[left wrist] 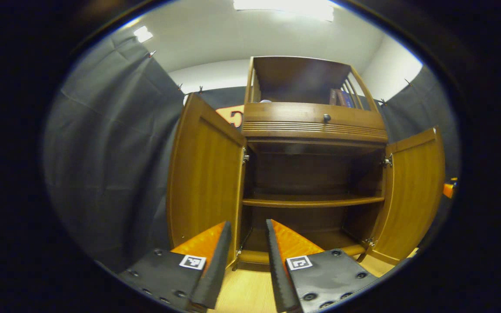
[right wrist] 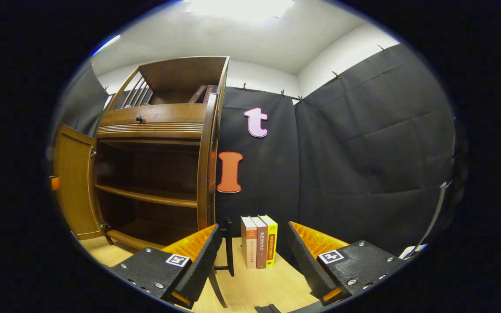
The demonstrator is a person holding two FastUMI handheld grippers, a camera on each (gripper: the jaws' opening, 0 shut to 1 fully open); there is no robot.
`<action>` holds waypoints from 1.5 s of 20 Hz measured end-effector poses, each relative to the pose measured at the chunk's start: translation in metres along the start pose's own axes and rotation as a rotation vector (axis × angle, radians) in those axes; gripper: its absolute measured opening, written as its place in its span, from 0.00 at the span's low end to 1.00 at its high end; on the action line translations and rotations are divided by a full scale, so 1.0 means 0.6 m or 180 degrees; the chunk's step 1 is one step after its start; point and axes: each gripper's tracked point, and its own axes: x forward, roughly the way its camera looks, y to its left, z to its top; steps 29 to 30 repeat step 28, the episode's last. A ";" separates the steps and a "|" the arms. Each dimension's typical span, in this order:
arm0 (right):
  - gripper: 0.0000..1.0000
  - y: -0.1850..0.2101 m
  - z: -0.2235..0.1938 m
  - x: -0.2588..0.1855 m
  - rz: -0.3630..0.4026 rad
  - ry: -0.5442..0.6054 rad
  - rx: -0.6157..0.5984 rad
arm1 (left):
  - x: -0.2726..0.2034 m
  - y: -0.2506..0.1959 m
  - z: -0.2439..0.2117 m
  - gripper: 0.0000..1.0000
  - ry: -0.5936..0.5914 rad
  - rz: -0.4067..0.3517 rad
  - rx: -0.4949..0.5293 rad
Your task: Open the right door of the double-door shoe cabinet with the right hand, and open the left door with the left hand.
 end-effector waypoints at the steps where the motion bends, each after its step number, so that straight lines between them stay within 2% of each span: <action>1: 0.98 0.001 -0.004 0.002 0.0046 0.0013 0.0002 | -0.002 -0.015 0.001 0.56 -0.0038 -0.0017 0.0044; 2: 0.98 0.004 -0.010 0.001 0.0089 0.0031 0.0016 | -0.005 -0.030 0.000 0.60 -0.0063 -0.0044 0.0067; 5: 0.92 0.002 -0.023 0.001 0.0147 0.0070 0.0107 | -0.012 -0.080 -0.003 0.99 -0.0121 -0.0139 0.0057; 8: 0.92 -0.007 -0.028 -0.007 0.0141 0.0056 0.0153 | -0.015 -0.104 -0.004 0.96 -0.0126 -0.0172 -0.0032; 15: 0.92 -0.018 -0.035 -0.015 0.0179 0.0081 0.0162 | -0.019 -0.111 -0.017 0.95 -0.0059 -0.0064 -0.0173; 22: 0.92 -0.008 -0.033 -0.010 0.0284 0.0074 0.0221 | -0.022 -0.115 -0.027 0.93 -0.0028 -0.0022 -0.0038; 25: 0.92 -0.011 -0.039 -0.014 0.0307 0.0095 0.0214 | -0.026 -0.123 -0.028 0.93 -0.0023 -0.0015 -0.0091; 27: 0.92 -0.015 -0.037 -0.017 0.0304 0.0087 0.0188 | -0.028 -0.131 -0.029 1.00 -0.0019 -0.0033 -0.0152; 30: 0.92 -0.015 -0.034 -0.017 0.0304 0.0080 0.0182 | -0.028 -0.133 -0.028 1.00 -0.0022 -0.0029 -0.0149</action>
